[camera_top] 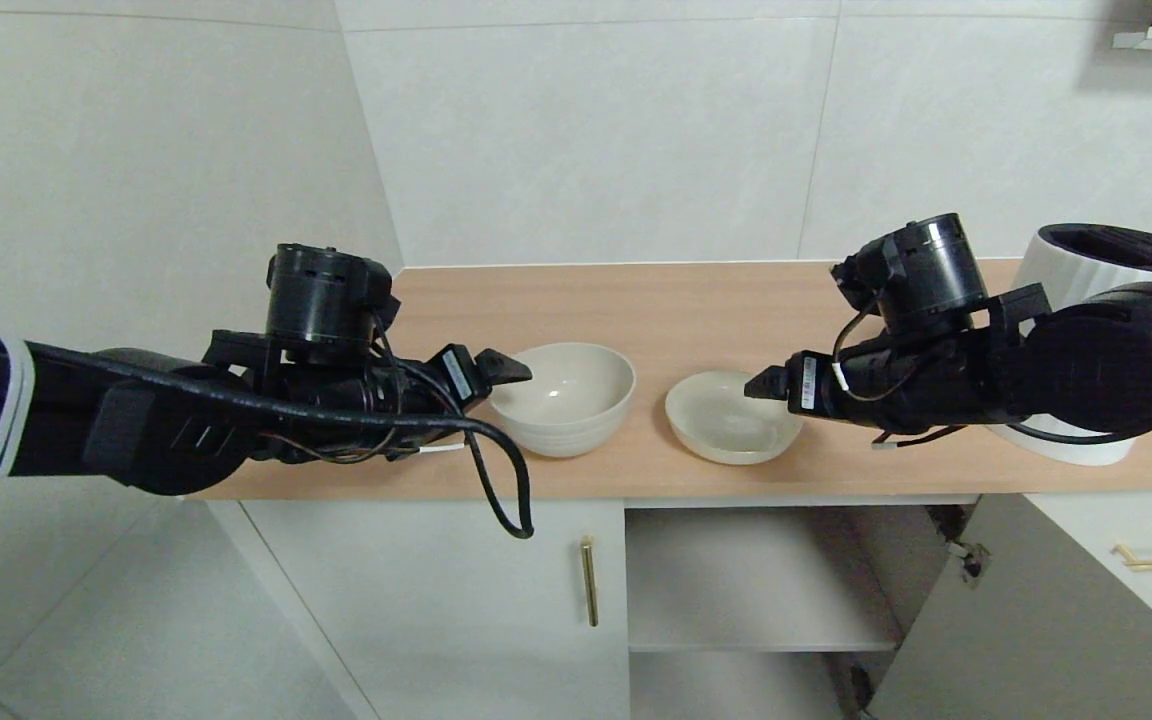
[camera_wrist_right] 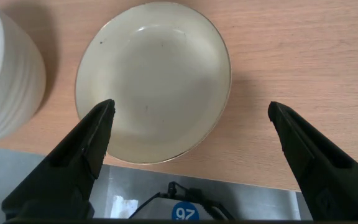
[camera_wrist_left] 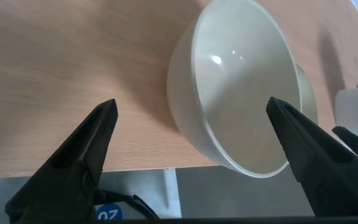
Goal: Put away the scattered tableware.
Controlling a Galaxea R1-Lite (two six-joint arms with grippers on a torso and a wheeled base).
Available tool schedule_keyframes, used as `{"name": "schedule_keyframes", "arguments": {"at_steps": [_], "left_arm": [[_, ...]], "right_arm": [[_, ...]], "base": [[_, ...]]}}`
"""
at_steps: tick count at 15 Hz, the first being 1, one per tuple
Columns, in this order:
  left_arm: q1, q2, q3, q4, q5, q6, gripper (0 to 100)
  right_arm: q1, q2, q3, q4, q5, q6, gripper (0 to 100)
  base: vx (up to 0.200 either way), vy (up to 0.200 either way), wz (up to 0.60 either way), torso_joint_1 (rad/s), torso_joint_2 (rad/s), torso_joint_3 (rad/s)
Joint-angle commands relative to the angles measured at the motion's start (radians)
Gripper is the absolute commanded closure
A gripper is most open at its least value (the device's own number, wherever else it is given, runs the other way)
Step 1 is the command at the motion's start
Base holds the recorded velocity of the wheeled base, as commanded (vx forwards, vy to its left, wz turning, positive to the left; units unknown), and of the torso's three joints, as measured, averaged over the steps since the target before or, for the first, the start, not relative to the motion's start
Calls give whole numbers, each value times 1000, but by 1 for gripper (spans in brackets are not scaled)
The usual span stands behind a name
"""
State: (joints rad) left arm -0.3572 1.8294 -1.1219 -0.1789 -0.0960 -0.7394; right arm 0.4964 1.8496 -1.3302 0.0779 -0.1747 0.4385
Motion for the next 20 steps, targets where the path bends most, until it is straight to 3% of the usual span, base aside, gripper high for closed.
{"name": "schedule_keyframes", "arguments": {"at_steps": [1, 3, 4, 14, 20], "left_arm": [[-3, 10, -1, -1, 1, 0, 0], [-11, 16, 1, -1, 1, 0, 0], [-14, 18, 1, -1, 1, 0, 100], [-17, 7, -1, 1, 1, 2, 100], [-17, 4, -1, 1, 1, 2, 100]], "right_arm": [[1, 3, 0, 0, 0, 0, 0], [1, 3, 0, 0, 0, 0, 0], [1, 2, 0, 0, 0, 0, 0], [1, 13, -3, 0, -6, 0, 0], [1, 108, -44, 0, -124, -1, 0]], "base": [[0, 0, 0, 0, 0, 0], [0, 0, 0, 0, 0, 0], [0, 0, 0, 0, 0, 0], [0, 0, 0, 0, 0, 0], [0, 0, 0, 0, 0, 0]]}}
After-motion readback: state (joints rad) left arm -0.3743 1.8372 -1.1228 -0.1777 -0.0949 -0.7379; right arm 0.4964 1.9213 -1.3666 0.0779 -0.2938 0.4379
